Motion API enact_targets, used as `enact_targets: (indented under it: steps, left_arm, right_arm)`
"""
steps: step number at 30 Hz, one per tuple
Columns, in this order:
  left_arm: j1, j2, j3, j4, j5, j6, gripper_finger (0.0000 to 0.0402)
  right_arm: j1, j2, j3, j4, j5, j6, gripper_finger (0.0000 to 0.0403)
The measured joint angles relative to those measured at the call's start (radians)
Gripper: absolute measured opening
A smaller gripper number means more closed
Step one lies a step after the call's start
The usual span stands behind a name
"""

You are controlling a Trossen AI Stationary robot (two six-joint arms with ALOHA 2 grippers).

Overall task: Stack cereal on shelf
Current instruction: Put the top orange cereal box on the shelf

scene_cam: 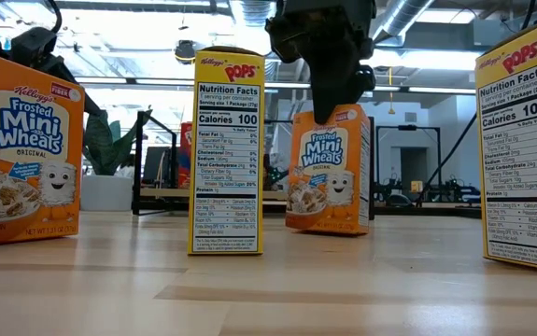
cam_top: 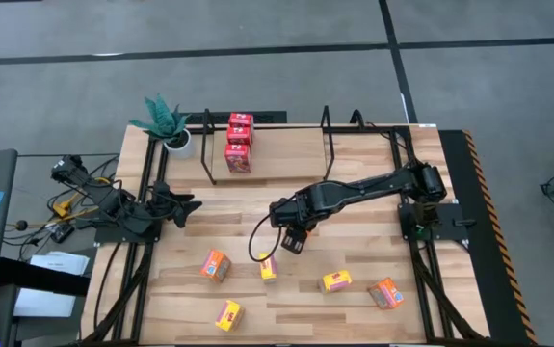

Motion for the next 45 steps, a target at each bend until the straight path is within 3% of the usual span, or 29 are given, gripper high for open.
enact_targets:
  steps: [7,15,29,36,45]
  left_arm:
    - [0.000,0.000,0.000,0.000,0.000,-0.003,0.0286]
    - [0.000,0.000,0.000,0.001,0.000,-0.009,0.0286]
    - [0.000,0.000,0.000,0.001,-0.004,-0.058,0.0286]
    - [0.000,0.000,0.000,0.001,-0.022,-0.114,0.0286]
    - [0.000,0.000,0.000,0.001,-0.104,-0.211,0.0286]
  right_arm:
    - [-0.008,0.000,0.010,-0.010,-0.009,-0.021,0.0160]
    - [-0.082,-0.001,0.140,-0.042,-0.015,-0.216,0.0158]
    - [-0.413,-0.002,0.411,-0.080,0.039,-0.680,0.0146]
    - [-0.561,-0.002,0.423,-0.058,0.040,-0.917,0.0153]
    - [-0.647,-0.002,0.423,0.112,0.019,-1.128,0.0143]
